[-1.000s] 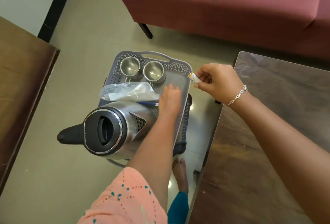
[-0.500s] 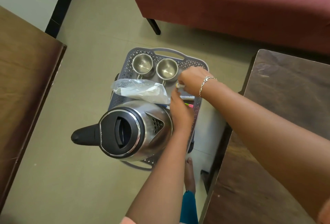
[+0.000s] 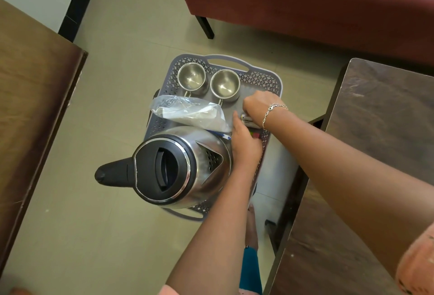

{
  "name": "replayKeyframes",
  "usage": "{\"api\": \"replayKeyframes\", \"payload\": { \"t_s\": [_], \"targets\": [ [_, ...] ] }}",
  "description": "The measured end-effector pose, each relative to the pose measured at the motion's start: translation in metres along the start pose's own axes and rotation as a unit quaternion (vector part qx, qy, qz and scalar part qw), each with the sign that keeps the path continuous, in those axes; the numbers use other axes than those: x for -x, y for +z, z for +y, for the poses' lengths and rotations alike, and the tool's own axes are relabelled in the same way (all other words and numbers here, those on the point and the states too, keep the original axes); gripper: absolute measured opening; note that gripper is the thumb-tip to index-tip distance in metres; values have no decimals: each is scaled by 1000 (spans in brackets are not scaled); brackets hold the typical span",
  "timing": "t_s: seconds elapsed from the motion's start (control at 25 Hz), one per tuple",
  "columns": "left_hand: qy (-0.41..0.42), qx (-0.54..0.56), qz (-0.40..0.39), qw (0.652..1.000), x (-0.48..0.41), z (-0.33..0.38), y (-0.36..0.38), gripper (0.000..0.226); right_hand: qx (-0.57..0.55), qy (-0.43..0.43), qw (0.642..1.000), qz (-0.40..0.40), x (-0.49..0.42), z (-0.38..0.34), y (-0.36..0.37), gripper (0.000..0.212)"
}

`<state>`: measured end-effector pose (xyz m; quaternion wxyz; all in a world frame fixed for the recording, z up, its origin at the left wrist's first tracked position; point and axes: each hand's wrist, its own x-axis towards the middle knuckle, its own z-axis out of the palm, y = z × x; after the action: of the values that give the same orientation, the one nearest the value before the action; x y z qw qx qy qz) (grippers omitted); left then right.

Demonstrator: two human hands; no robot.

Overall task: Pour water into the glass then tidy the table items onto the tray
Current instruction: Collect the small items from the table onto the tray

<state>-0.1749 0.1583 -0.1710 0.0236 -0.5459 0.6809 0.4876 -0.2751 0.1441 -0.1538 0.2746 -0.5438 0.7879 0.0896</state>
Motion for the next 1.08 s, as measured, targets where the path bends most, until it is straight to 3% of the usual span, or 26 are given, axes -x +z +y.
{"api": "replayKeyframes", "payload": {
  "t_s": [0.2,0.36,0.48,0.68,0.76,0.84,1.08],
  "targets": [
    [16,-26,-11,999,0,2,-1,76,20,-23,999,22,13,6,-2,20],
    [46,-63,-21,997,0,5,0,68,-6,-28,985,171,29,25,6,25],
    [65,-96,-18,993,-2,5,1,63,-94,8,950,297,52,40,13,30],
    [65,-119,23,991,13,14,5,59,-111,113,924,349,96,62,19,60],
    [154,-118,93,977,37,24,13,56,-111,145,929,322,116,74,19,65],
    [284,-169,129,935,64,33,30,59,-114,167,933,299,141,89,24,65],
    [446,-277,47,850,150,74,119,65,-132,233,902,339,255,145,38,64]
  ]
}}
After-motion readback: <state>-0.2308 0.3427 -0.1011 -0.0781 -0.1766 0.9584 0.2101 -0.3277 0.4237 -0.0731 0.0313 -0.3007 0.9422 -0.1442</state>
